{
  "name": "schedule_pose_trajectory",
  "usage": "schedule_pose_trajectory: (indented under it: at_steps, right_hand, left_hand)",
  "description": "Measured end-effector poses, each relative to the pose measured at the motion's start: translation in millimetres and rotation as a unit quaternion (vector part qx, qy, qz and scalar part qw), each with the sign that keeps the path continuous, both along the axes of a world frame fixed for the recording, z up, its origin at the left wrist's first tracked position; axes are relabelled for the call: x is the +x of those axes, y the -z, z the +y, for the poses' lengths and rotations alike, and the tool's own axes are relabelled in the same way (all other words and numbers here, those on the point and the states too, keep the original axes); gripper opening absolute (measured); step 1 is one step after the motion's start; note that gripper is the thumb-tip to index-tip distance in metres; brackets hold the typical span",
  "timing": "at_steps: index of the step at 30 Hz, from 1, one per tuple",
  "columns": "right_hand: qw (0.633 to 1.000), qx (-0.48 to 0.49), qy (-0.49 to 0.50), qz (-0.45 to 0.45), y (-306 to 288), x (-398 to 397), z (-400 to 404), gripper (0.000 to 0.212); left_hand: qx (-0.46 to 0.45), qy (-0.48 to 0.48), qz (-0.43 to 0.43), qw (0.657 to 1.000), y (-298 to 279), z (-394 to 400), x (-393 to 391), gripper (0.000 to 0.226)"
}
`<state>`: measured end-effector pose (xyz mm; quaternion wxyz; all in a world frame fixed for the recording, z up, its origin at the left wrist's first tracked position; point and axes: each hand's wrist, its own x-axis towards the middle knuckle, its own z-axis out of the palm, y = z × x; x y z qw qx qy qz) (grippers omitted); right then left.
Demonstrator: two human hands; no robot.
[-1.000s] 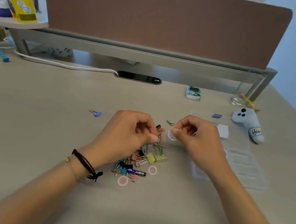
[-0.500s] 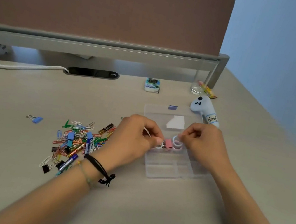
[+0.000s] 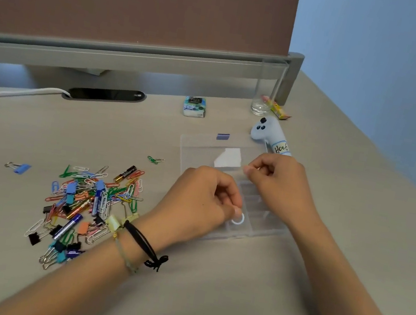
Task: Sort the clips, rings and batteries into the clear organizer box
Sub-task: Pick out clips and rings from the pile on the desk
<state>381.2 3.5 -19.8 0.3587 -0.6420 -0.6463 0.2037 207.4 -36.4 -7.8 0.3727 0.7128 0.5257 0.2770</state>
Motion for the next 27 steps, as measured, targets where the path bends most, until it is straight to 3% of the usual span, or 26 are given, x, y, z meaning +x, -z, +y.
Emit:
schedule_pose_trajectory:
  at_steps: [9,16,27]
  right_hand:
    - [1.0,0.015,-0.027,-0.006,0,-8,-7,0.012]
    - [0.993,0.03,-0.113,0.032,-4,-49,-34,0.011]
    - [0.952,0.025,-0.273,-0.139,-1,-132,-82,0.008]
  left_hand:
    - [0.02,0.016,0.045,0.999,4,-4,4,0.014]
    - [0.061,-0.05,0.06,0.995,-2,-22,-61,0.01]
    - [0.038,-0.164,0.052,0.984,3,-67,-173,0.016]
